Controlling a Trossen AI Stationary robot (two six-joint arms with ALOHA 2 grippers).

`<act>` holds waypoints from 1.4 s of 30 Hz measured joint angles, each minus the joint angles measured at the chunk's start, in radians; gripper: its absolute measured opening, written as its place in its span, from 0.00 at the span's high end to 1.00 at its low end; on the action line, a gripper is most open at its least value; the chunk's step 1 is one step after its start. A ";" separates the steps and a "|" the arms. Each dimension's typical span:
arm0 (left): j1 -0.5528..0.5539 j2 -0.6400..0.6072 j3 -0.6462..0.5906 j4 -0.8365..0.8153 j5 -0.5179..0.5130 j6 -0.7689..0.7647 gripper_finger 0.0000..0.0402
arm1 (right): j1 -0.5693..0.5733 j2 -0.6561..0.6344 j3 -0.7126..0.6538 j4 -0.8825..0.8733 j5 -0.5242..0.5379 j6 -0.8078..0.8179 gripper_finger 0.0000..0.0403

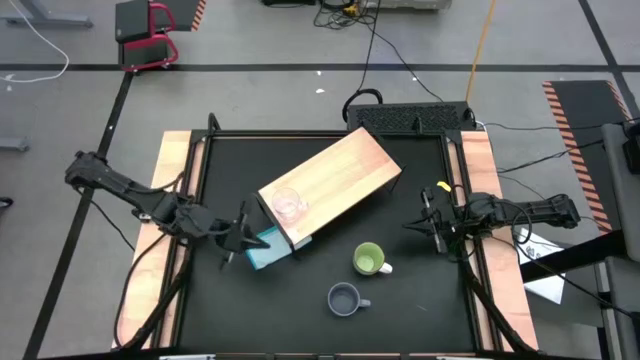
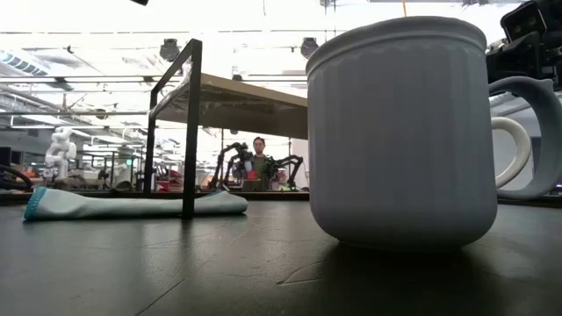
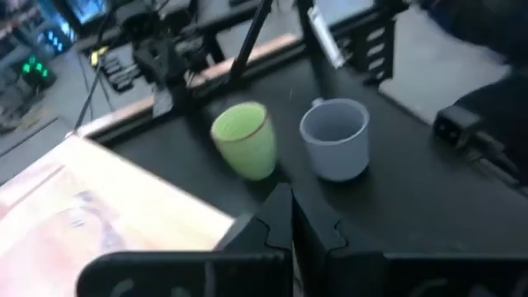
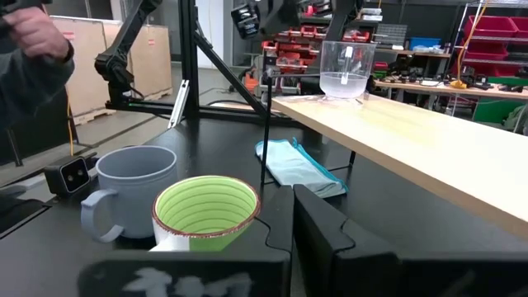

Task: Stack small to large cups/mugs on shelf
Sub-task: Put the gray mug on the shelf

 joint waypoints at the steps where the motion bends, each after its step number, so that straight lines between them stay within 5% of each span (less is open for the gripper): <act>1: -0.006 -0.007 -0.022 0.032 0.000 0.000 1.00 | 0.000 0.000 0.000 0.000 0.000 -0.001 1.00; 28: -0.119 -0.058 -0.671 0.926 -0.058 0.040 1.00 | 0.000 0.000 0.000 0.002 0.000 0.000 1.00; 42: -0.118 -0.058 -0.695 0.937 -0.031 0.061 1.00 | 0.002 -0.001 -0.050 0.169 -0.164 -0.008 1.00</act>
